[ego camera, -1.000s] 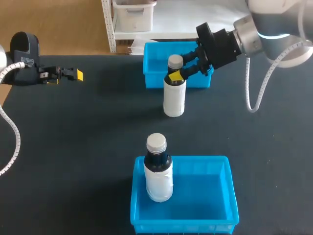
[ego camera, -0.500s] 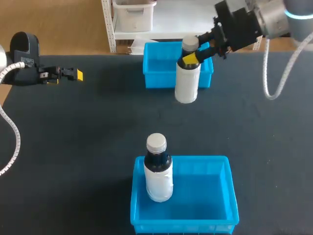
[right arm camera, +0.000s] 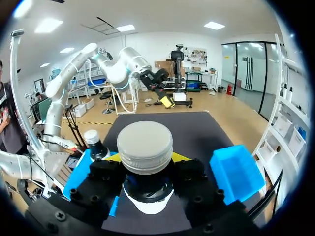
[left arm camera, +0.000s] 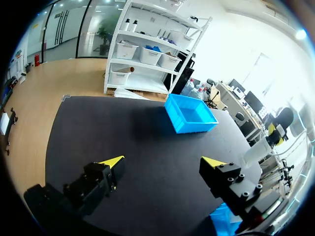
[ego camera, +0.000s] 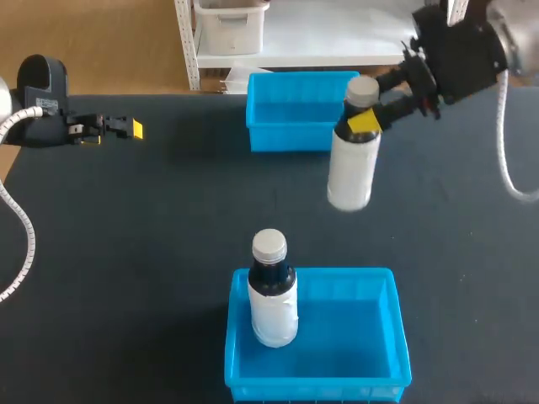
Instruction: Pick up the bottle, and place it in the far bin if it is heavy, or in the near bin if it is light.
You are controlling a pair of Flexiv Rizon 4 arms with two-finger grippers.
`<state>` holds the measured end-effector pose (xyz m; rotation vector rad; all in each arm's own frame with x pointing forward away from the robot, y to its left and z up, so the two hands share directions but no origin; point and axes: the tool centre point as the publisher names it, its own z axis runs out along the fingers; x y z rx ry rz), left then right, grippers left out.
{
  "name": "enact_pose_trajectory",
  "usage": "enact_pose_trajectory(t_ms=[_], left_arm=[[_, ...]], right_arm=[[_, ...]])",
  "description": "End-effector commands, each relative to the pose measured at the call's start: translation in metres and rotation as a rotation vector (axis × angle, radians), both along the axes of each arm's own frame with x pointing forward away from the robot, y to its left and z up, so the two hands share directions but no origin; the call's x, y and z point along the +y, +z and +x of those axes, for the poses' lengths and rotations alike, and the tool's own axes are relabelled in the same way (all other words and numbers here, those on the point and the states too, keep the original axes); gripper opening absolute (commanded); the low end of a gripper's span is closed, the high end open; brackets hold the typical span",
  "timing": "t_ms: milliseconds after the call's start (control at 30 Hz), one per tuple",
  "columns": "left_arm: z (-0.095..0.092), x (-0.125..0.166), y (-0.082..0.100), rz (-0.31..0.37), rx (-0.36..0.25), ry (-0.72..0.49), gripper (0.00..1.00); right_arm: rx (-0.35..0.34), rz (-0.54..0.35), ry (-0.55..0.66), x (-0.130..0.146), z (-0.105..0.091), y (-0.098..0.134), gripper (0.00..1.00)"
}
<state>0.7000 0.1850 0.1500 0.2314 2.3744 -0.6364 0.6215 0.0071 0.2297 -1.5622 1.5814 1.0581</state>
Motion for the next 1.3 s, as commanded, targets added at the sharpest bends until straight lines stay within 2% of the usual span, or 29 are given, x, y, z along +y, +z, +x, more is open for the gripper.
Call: enact_pose_trajectory(t_ms=[33,300,667,900,1300], left_arm=[[0.000,0.000,0.000,0.000,0.000,0.000,1.00],[0.000,0.000,0.000,0.000,0.000,0.000,1.00],[0.000,0.000,0.000,0.000,0.000,0.000,1.00],[0.000,0.000,0.000,0.000,0.000,0.000,1.00],[0.000,0.000,0.000,0.000,0.000,0.000,1.00]], right_arm=[[-0.056,0.000,-0.126,-0.004,-0.060,0.005,0.00],[-0.055,0.014,-0.143,0.000,-0.103,0.009,0.00],[-0.040,0.008,-0.132,0.009,-0.149,-0.006,0.00],[-0.035,0.005,-0.107,0.012,-0.161,-0.024,0.00],[-0.027,0.004,-0.051,0.020,-0.164,-0.054,0.00]])
